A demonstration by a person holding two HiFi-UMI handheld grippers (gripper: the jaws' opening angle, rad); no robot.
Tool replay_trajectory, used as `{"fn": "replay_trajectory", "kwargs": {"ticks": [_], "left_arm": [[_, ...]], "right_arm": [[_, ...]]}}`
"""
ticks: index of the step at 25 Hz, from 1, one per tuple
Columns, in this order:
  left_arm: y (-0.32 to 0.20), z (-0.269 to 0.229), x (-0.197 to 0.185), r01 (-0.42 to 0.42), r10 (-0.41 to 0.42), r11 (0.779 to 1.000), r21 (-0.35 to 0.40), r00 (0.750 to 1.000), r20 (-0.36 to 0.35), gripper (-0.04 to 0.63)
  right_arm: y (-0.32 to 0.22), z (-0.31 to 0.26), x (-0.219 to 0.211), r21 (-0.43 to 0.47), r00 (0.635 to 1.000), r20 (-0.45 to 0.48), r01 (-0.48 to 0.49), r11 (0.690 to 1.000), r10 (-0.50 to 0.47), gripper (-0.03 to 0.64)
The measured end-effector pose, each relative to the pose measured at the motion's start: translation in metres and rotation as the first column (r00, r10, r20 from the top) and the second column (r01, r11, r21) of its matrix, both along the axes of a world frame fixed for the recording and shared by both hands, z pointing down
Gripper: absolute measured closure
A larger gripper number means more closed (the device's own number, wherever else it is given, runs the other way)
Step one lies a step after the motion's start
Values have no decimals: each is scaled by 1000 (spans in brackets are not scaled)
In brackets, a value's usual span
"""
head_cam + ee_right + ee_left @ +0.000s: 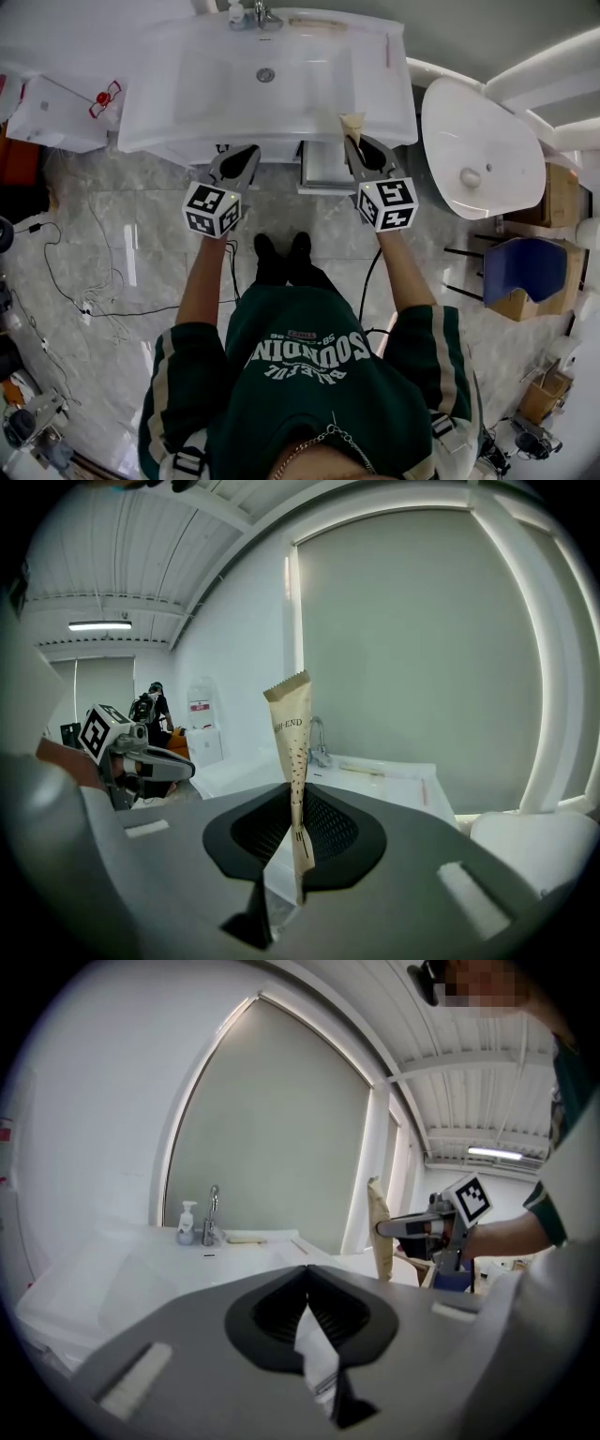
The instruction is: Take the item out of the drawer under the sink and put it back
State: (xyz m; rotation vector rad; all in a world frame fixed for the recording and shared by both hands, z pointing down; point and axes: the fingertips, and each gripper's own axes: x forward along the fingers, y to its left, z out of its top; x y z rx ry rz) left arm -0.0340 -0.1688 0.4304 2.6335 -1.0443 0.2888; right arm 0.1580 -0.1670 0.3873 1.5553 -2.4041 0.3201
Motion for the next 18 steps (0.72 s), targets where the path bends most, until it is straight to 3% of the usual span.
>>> {"fn": "replay_trajectory", "kwargs": {"ticks": [18], "left_arm": [[37,99,24,0,-2,985,-170,1000,-12,546]], "right_arm": [[34,139,6,-213,995,-63,65,975,-80,577]]}}
